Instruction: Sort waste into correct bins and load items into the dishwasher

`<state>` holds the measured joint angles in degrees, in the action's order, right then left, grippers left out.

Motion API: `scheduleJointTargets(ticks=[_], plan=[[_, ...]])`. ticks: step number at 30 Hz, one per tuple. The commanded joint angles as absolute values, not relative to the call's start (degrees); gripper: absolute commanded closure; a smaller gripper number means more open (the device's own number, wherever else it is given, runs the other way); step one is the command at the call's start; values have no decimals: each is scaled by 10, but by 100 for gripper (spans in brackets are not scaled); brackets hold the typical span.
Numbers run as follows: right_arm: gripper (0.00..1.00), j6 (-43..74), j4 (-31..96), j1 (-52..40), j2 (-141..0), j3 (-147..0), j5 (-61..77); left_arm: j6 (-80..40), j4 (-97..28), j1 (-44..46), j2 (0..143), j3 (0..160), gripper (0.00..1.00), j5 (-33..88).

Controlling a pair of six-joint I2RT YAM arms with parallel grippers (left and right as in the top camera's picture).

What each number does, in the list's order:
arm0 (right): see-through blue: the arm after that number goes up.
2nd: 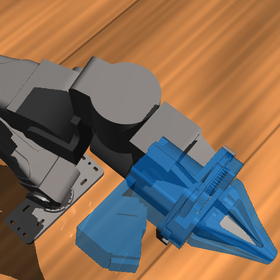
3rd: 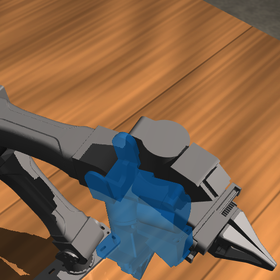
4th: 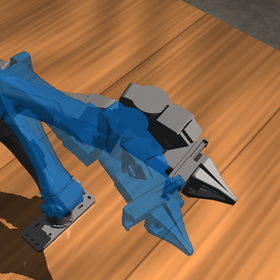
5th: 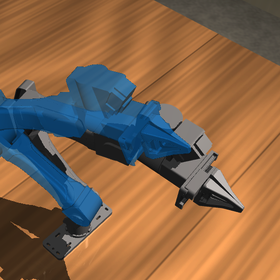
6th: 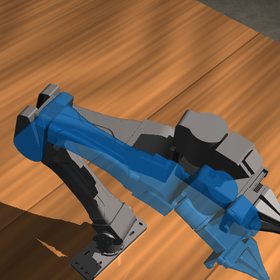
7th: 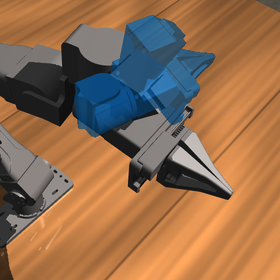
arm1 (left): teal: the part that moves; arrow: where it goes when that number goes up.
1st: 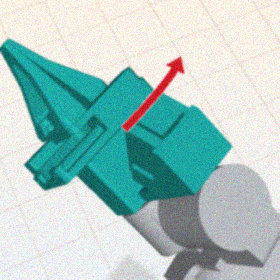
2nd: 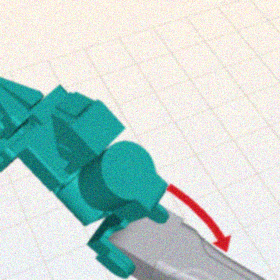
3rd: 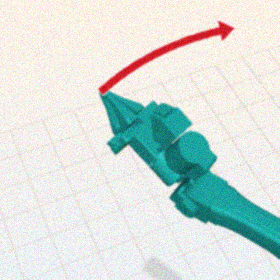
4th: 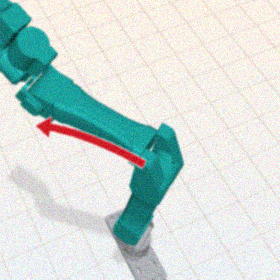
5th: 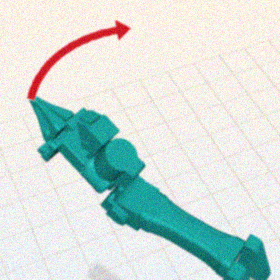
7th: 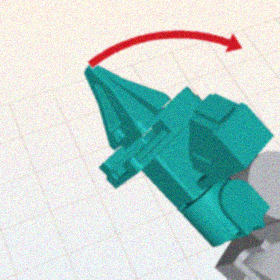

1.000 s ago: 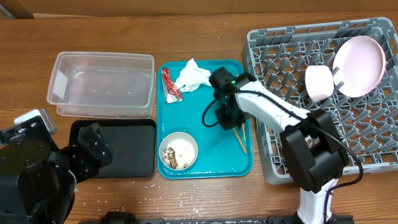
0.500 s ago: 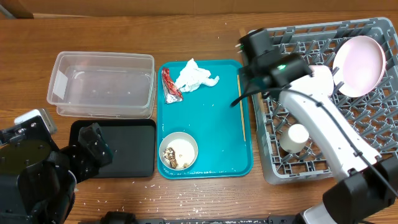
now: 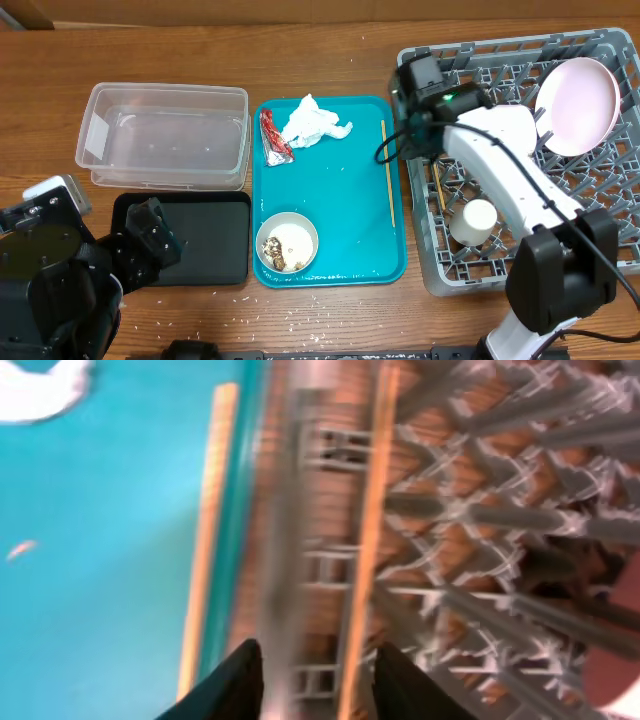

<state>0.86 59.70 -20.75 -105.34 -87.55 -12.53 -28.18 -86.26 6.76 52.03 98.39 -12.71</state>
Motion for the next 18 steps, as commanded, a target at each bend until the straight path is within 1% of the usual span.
scheduleJointTargets(ticks=[1, 4, 7, 14, 18], plan=[[58, 61, 603, -258, -1020, -891, -107, -283, -864, 72, 521, 985, 0, -137], [54, 78, 604, -291, -1023, -884, -98, -283, -864, 72, 521, 985, 0, -137], [52, 97, 575, -314, -1027, -858, -98, -283, -864, 72, 521, 985, 0, -137], [53, 120, 469, -319, -1049, -768, -113, -283, -864, 72, 521, 985, 0, -137], [53, 120, 438, -319, -1088, -754, -144, -283, -864, 72, 521, 985, 0, -137]])
